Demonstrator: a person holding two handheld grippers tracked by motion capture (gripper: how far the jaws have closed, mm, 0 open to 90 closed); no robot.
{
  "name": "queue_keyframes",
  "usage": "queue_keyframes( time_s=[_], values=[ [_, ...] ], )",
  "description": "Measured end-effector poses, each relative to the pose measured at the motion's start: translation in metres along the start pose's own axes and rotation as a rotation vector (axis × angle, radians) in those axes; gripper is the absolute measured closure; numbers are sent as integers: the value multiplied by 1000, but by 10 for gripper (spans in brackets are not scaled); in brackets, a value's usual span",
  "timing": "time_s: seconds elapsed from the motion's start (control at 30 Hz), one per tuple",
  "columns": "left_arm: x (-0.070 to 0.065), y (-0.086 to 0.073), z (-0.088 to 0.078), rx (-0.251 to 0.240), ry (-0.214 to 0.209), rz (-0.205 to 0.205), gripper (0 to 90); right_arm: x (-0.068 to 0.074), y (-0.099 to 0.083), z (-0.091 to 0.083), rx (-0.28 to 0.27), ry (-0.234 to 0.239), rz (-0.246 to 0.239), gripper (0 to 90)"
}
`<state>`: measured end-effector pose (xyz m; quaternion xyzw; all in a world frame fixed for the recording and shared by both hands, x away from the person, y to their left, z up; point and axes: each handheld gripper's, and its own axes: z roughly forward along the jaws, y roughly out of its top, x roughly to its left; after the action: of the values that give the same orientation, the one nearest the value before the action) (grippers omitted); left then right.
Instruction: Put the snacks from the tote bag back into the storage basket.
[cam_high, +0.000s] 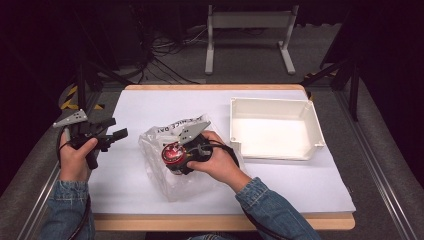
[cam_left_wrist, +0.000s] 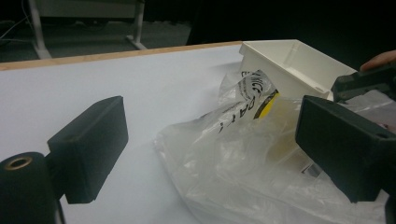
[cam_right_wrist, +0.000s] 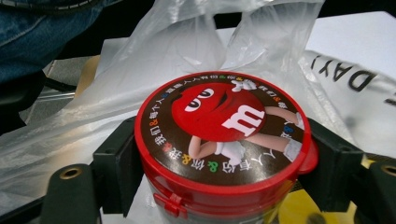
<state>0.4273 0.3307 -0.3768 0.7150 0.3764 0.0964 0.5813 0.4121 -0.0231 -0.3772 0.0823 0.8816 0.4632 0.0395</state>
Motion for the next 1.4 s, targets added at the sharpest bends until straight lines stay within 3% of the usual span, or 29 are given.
queue_keyframes(
  time_s=[0.47, 0.9, 1.23, 1.4],
  values=[
    [2, 0, -4, 8, 8, -2, 92, -9, 19, -31, -23, -46, 26, 245],
    [4, -1, -9, 10, 27, -29, 93, -22, 31, -60, -13, -145, 37, 245],
    [4, -1, -10, 11, 32, -37, 88, -31, 32, -82, -61, -196, 64, 246],
    [4, -2, -11, 11, -11, -2, 38, -37, 31, -92, -65, -226, 81, 246]
  ],
)
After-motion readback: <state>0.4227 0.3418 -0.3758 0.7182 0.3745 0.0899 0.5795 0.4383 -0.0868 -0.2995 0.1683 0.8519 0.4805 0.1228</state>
